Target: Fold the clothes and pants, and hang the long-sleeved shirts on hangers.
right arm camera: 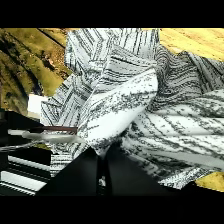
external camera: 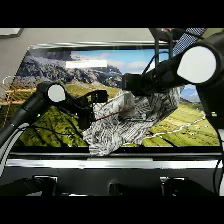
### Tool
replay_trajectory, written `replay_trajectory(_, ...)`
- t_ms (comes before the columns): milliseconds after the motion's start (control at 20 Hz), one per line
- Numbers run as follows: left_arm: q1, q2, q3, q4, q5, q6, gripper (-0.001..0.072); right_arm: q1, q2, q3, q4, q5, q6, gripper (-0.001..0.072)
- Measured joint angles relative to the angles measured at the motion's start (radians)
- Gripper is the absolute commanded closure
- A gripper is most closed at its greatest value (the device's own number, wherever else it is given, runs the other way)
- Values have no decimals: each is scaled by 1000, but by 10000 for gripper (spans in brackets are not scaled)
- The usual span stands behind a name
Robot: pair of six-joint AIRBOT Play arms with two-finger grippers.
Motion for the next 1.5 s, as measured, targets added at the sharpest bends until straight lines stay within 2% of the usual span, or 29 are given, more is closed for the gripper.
replay_trajectory(100, -2, 0, 2, -31, 24, 2, 667, 2, -1, -2, 40, 16, -13, 508)
replay_trajectory(300, -2, 0, 2, -19, 20, 4, 667, 1, 17, -2, 1, 55, -44, 488)
replay_trajectory(400, -3, 0, 2, -23, 24, 5, 667, 2, 34, -1, -29, 74, -58, 328)
replay_trajectory(650, -3, 0, 2, -16, 34, 5, 667, 2, 78, -1, -117, 96, -75, 310)
replay_trajectory(750, -3, 0, 2, -16, 35, 4, 667, 0, 106, -1, -174, 103, -75, 265)
replay_trajectory(800, -3, 0, 2, -16, 35, 4, 667, -6, 122, -1, -214, 103, -75, 195)
replay_trajectory(900, -3, 0, 2, -15, 35, 4, 667, -55, 152, -1, -309, 117, -74, 185)
replay_trajectory(1000, -3, 0, 2, -15, 36, 3, 667, -165, 165, -1, -336, 131, -101, 185)
replay_trajectory(1050, -3, 0, 2, -15, 35, 3, 667, -235, 165, -1, -315, 138, -154, 155)
replay_trajectory(1250, -3, 0, 2, -15, 36, 3, 667, -407, 142, -2, -93, 174, -445, 135)
replay_trajectory(1300, -3, 0, 2, -15, 36, 3, 667, -417, 132, -2, -57, 183, -519, 93)
replay_trajectory(1500, -3, 0, 2, -14, 36, 3, 667, -393, 67, -2, 77, 215, -871, 93)
